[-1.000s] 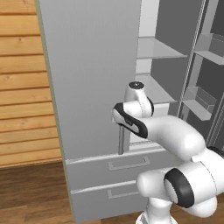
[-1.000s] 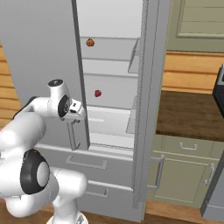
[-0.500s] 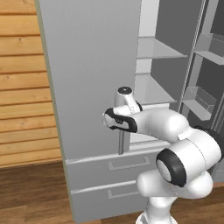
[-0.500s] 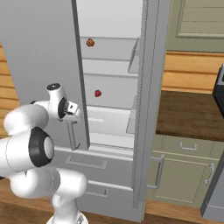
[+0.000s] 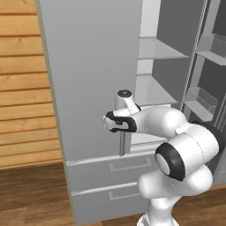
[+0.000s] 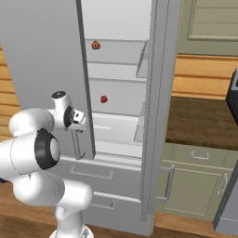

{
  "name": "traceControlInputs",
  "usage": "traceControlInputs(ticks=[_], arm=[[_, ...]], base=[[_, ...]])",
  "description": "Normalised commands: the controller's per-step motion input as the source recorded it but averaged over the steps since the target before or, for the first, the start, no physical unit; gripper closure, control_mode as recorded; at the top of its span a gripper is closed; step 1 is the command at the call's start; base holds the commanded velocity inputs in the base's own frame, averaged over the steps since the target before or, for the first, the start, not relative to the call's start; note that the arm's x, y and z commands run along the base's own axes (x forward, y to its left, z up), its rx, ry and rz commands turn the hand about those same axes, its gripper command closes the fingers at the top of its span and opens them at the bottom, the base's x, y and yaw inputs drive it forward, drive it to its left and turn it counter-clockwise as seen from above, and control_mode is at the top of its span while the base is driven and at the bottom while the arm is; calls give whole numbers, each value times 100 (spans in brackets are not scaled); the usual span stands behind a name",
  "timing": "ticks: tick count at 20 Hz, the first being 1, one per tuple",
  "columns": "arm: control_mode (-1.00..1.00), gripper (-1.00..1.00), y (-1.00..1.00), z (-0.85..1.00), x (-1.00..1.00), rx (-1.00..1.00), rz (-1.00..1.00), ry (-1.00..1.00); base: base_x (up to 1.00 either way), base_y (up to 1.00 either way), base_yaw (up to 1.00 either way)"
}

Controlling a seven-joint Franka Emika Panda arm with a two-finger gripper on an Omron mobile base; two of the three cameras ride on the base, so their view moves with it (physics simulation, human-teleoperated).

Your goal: Take the strawberry from the fridge and place it on top of the pancake, located on the dining counter.

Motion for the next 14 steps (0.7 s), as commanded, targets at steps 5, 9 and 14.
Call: traceControlInputs(ticks=[5, 9, 14], arm=[[-100, 100, 0, -21, 0, 1, 0, 0], [-100, 100, 5, -6, -21, 0, -5, -2], [-100, 100, 20, -1, -38, 0, -4, 0]], base=[[0, 0, 0], [0, 0, 0], [0, 0, 0]])
